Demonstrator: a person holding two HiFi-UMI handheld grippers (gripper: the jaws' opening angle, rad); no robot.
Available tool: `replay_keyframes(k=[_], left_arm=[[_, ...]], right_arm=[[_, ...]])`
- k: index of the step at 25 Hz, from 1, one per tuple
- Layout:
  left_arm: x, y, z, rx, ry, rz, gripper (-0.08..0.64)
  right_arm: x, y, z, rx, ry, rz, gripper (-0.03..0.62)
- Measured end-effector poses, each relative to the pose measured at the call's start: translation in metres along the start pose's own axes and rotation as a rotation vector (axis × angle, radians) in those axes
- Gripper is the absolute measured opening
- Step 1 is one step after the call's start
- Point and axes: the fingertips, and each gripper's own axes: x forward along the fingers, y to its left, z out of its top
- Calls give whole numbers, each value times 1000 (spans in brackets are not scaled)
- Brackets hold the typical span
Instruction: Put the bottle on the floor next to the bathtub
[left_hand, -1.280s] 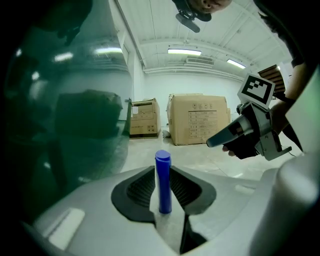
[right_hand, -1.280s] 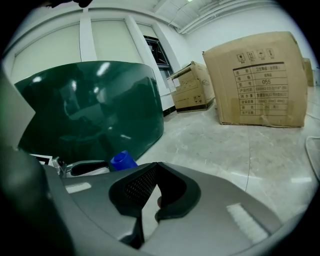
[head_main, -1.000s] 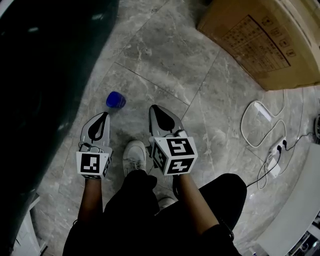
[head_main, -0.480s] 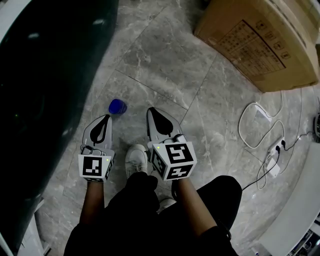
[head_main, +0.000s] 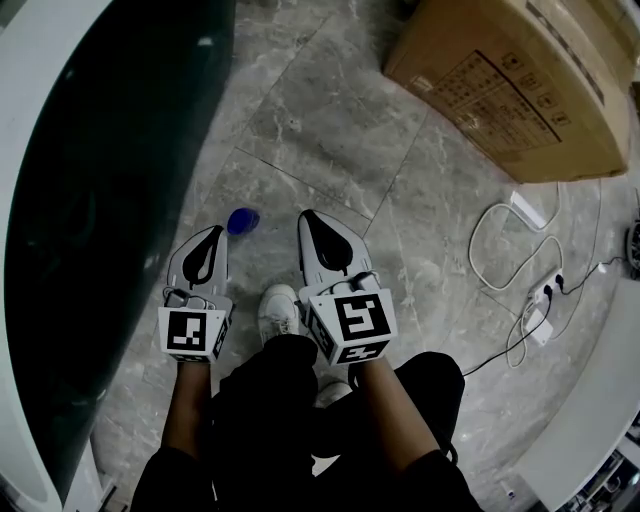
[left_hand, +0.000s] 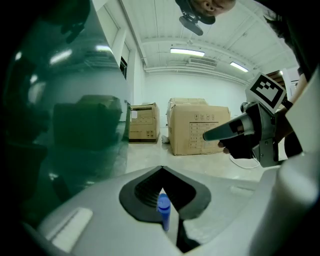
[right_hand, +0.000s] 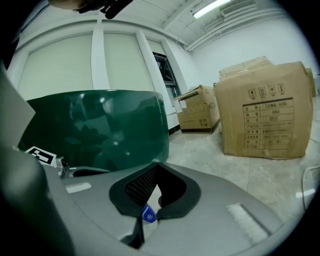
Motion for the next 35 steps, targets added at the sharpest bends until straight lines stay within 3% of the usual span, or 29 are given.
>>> replay_keyframes(k=[14, 17, 22, 35], left_arm=[[-18, -4, 130, 8, 4, -61, 2], [-29, -5, 160, 1, 9, -74, 2], [-44, -6, 217, -75, 7, -73, 0], [-106, -27, 375, -64, -11, -121, 2]], right_arm=[[-53, 15, 114, 30, -7, -56, 14], [-68, 21, 147, 40, -17, -71, 14], [-97, 29, 205, 39, -43, -98, 14], [-181, 58, 356, -7, -131, -165, 14]])
